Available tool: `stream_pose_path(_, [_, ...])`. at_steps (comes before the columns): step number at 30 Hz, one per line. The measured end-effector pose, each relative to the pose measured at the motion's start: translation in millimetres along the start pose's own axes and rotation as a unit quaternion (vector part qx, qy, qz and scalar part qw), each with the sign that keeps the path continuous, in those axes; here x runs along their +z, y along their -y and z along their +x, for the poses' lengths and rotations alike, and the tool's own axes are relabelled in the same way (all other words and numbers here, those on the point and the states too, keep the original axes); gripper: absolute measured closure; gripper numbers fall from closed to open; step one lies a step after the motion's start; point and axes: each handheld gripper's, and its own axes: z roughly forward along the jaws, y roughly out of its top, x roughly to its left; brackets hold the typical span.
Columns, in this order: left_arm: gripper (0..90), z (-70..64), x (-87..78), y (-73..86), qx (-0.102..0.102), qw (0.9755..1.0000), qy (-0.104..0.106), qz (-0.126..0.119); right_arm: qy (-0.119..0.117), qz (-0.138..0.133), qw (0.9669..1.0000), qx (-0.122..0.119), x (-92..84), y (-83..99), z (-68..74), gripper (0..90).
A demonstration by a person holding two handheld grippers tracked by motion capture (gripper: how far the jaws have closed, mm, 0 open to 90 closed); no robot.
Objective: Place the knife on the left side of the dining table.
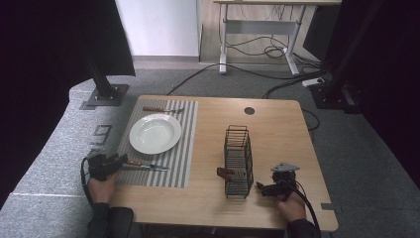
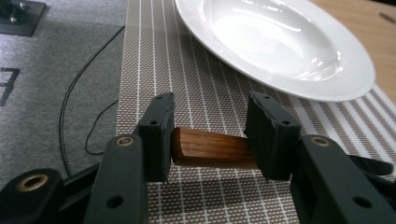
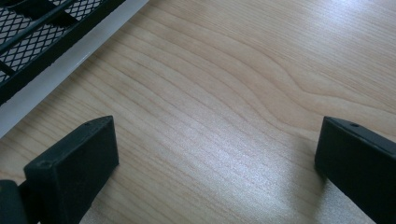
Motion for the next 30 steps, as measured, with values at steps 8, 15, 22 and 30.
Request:
stream_pose_path(8, [52.6,2.2,6.6,1.8,0.004,0.9995,-0.014,0.029,0.0,0.0,1.0,0.0,0.0,0.0,0.0,0.0])
stream_pose_path(15, [54.2,-1.8,11.3,2.5,0.034,0.9974,-0.034,0.054,0.0,0.0,1.0,0.0,0.0,0.0,0.0,0.0])
stream_pose_path(22, [42.9,-0.9,5.2,1.3,0.029,0.9988,-0.029,0.027,0.0,0.001,1.0,0.0,-0.1,0.0,0.1,0.0])
stream_pose_path(30, [8.2,-17.3,-9.3,7.0,0.092,0.9944,-0.038,0.036,0.0,0.001,1.0,0.0,-0.1,-0.1,0.1,0.0])
